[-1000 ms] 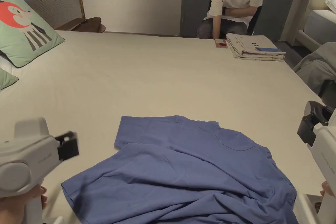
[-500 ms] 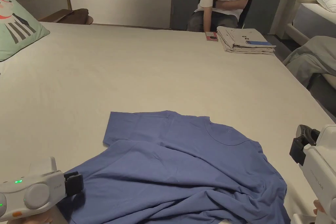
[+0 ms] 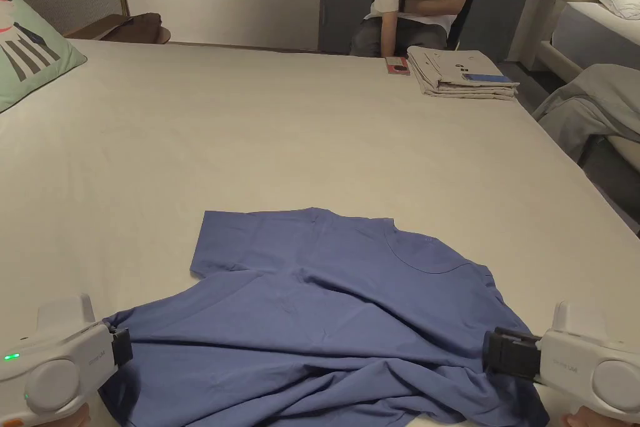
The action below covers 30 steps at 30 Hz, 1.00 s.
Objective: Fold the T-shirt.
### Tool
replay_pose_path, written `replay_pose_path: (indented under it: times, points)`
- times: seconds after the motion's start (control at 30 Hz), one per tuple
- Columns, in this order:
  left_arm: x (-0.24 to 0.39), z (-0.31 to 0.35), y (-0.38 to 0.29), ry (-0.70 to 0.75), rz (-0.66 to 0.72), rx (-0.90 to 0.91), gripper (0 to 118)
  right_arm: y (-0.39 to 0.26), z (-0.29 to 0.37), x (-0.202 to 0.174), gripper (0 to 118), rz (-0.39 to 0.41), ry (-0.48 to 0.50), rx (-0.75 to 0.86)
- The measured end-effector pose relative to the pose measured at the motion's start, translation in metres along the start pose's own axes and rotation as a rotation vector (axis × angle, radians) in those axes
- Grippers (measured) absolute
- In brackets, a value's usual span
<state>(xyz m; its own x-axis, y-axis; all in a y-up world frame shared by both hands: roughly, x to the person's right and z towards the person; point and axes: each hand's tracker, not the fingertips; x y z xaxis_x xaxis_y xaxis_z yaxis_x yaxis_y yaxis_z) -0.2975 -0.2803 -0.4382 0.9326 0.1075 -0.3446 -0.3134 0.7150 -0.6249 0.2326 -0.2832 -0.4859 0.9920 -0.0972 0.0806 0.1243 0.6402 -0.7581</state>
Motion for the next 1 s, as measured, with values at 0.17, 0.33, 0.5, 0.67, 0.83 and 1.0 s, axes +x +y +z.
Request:
replay_pose_path:
  times: [0.17, 0.33, 0.5, 0.67, 0.83, 1.0]
  points:
    - [0.001, 0.011, 0.006, -0.008, 0.005, 0.021, 2, -0.007, 0.004, -0.008, 16, 0.050, 0.012, 0.046]
    - [-0.001, 0.038, 0.036, -0.058, 0.040, 0.095, 2, 0.022, 0.045, -0.016, 14, 0.098, 0.086, 0.202]
    - [0.008, 0.090, 0.084, -0.125, 0.043, 0.263, 2, 0.064, 0.102, -0.034, 14, 0.123, 0.140, 0.381]
    - [0.017, 0.149, 0.146, -0.180, 0.045, 0.444, 2, 0.104, 0.154, -0.050, 13, 0.129, 0.162, 0.560]
    - [0.027, 0.184, 0.207, -0.200, 0.025, 0.561, 2, 0.149, 0.197, -0.057, 13, 0.130, 0.174, 0.692]
    - [0.040, 0.189, 0.265, -0.239, 0.030, 0.607, 2, 0.195, 0.223, -0.064, 13, 0.142, 0.168, 0.760]
